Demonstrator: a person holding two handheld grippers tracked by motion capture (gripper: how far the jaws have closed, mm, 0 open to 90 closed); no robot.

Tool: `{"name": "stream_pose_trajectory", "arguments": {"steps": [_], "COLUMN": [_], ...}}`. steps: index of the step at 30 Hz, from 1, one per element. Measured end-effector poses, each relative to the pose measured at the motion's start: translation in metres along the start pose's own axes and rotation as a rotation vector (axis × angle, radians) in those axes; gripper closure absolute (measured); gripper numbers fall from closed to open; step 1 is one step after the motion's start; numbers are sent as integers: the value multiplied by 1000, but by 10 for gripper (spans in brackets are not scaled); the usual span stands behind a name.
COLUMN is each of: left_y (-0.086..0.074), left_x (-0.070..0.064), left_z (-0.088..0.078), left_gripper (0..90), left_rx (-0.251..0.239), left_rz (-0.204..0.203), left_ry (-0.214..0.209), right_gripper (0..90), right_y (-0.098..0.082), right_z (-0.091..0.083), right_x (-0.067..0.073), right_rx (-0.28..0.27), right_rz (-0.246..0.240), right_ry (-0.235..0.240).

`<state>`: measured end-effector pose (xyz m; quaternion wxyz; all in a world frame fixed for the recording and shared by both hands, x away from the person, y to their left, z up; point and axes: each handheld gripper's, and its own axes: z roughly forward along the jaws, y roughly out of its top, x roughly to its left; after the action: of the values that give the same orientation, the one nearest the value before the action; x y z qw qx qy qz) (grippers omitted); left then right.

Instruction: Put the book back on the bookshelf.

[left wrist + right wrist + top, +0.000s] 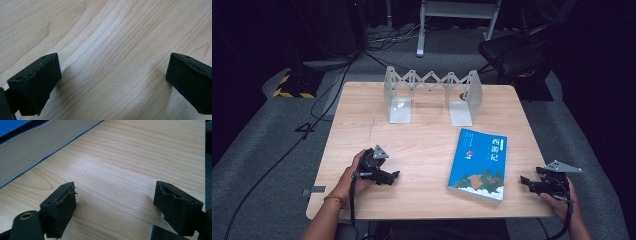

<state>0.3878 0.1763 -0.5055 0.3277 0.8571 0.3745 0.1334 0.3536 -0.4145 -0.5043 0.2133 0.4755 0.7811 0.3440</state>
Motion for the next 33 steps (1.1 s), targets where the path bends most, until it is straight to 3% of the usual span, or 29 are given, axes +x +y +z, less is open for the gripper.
{"name": "stream_pose_trajectory", "arguments": {"steps": [6,10,15,18,25,33], "left_y": [-4,-5,-5,-5,-7,-8], "left_x": [-8,-10,-13,-13,-16,-18], "left_z": [-4,-4,-4,-5,-6,-6], "left_gripper": [8,8,8,9,8,9], "left_rx": [0,2,3,4,-2,-1], "left_rz": [17,4,18,25,21,43], "left_ry": [-8,-4,-15,-14,-17,-36], "right_gripper": [181,203,213,192,158,148], "right_y": [0,-1,1,5,22,39], "right_z": [0,-1,0,3,20,38], "right_x": [0,0,6,9,14,23], "right_rx": [0,-2,0,8,39,43], "right_rz": [0,-2,-94,-129,-148,-205], "right_ry": [-1,3,103,140,155,219]}}
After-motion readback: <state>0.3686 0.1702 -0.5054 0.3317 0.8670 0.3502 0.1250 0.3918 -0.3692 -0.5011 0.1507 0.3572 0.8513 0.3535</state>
